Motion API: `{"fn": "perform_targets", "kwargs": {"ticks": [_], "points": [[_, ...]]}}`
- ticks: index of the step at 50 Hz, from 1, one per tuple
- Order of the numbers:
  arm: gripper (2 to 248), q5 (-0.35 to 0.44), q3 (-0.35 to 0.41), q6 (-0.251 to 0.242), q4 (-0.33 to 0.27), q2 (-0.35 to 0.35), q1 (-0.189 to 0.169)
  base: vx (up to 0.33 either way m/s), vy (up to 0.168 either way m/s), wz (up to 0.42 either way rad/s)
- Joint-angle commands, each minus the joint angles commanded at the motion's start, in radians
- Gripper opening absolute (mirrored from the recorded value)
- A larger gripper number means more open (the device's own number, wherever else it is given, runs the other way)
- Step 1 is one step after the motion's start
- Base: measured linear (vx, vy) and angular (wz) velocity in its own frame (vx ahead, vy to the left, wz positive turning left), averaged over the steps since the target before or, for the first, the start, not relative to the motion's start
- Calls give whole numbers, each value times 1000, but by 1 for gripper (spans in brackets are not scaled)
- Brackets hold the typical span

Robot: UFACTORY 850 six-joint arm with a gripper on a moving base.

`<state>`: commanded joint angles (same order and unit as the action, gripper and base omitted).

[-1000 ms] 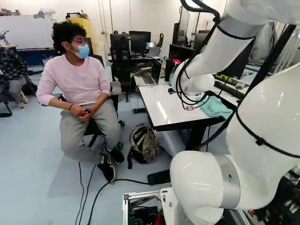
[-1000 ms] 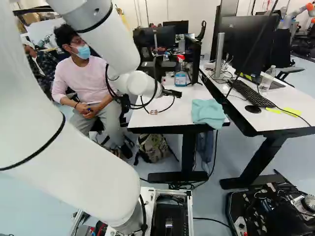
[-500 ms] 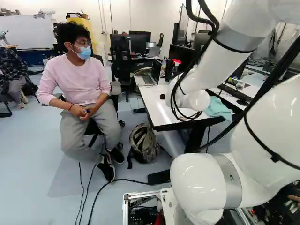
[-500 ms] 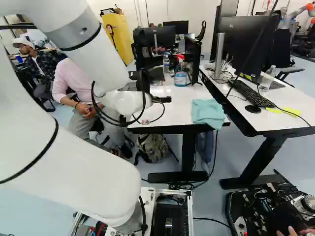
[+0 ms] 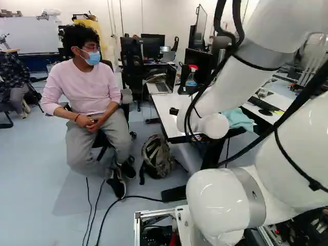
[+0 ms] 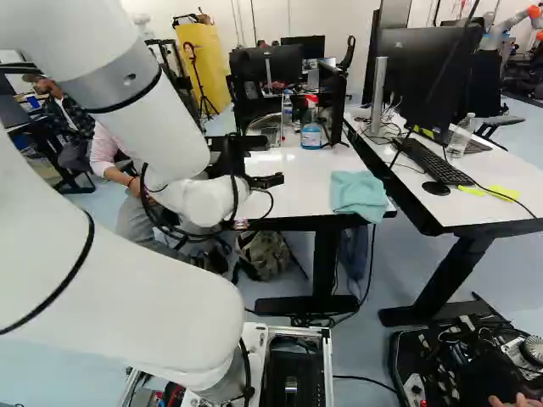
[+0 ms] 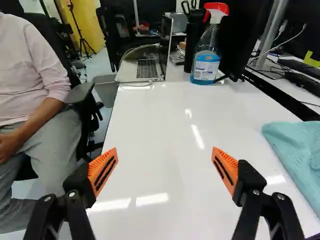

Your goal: Clean the table with the green towel

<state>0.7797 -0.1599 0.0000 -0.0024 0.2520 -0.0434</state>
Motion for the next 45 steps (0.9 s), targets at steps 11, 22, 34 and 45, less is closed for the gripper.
{"fn": "perform_targets", "kwargs": {"ticks": [11,22,34,45], "points": [[247,43,34,0,1,13,20,0,0,0],[247,73,57,0,2,21,34,0,0,0],[247,90,71,0,2,27,42,0,0,0],[247,93,73,0,2,27,43,0,0,0]]}}
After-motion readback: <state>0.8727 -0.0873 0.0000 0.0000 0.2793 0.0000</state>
